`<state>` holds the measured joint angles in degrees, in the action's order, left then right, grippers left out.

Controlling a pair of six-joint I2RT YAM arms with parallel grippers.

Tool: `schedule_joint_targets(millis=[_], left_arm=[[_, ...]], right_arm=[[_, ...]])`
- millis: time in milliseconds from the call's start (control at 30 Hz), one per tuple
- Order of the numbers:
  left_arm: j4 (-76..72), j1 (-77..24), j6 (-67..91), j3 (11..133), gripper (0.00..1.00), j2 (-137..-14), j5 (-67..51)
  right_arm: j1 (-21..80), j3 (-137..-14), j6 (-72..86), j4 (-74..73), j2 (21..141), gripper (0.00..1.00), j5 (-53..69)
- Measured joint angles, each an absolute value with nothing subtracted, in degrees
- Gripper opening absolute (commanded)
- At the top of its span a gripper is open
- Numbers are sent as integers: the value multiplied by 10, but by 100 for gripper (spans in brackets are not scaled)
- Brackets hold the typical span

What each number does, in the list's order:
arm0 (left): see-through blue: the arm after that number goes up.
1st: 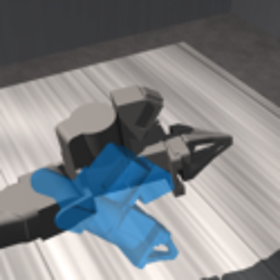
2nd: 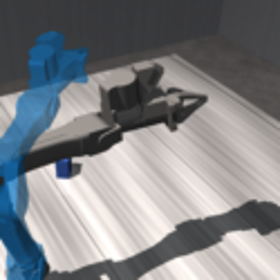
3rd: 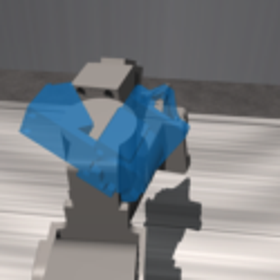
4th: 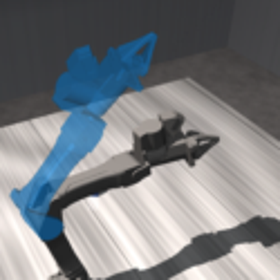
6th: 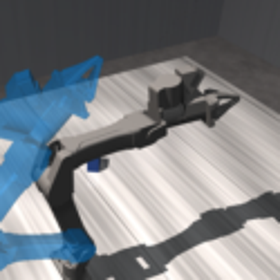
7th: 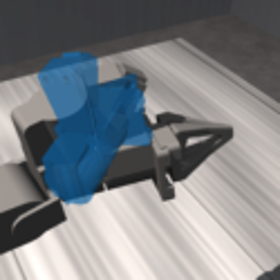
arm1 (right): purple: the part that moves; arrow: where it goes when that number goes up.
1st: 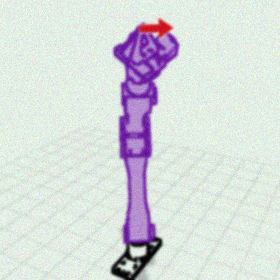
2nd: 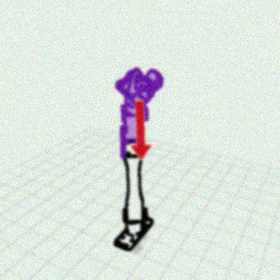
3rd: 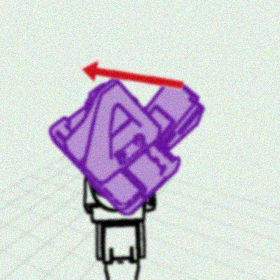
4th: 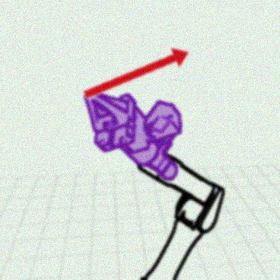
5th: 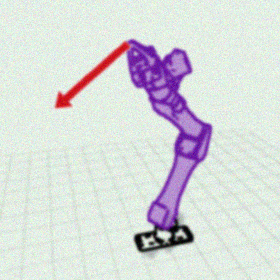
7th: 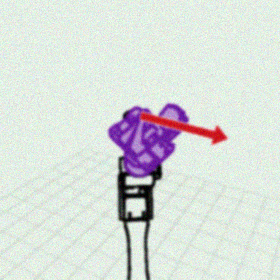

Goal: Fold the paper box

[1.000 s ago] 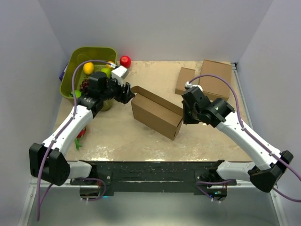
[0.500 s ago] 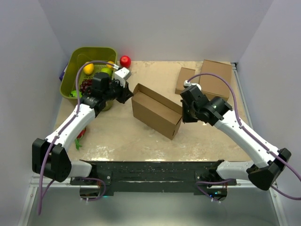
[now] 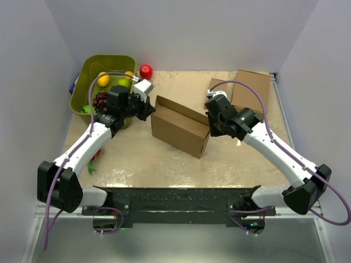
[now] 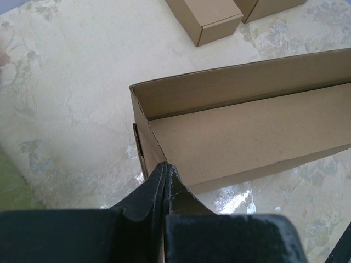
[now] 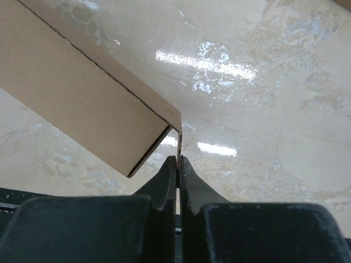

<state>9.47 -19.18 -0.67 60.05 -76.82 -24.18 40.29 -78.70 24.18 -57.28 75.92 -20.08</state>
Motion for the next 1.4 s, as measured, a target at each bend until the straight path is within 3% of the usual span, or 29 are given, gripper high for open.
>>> schedule_joint_targets(millis=[67,100,133,167,267,367,633,833,1167,1400], left_arm=[[93,-192,-7,595,0,-764,-241],[93,-192,-7,590,5,-759,-241],[93,-192,-7,586,14,-755,-240],[93,-192,-7,582,35,-750,-238],[96,-194,-9,573,56,-740,-224],[100,-196,-7,572,66,-739,-205],[101,-195,16,572,67,-740,-150],[97,-184,29,572,62,-746,-150],[65,-183,49,577,33,-787,-178],[53,-175,58,573,29,-791,-188]], right_arm=[[400,-783,219,-562,759,0,-201],[397,-781,205,-555,758,0,-200],[394,-778,192,-548,758,0,-200],[392,-775,177,-539,757,0,-200],[389,-764,135,-512,753,0,-192],[389,-757,102,-491,749,0,-179],[389,-736,53,-463,729,0,-152],[389,-736,44,-454,729,0,-145],[388,-744,74,-465,741,0,-147],[376,-815,168,-509,811,0,-176]])
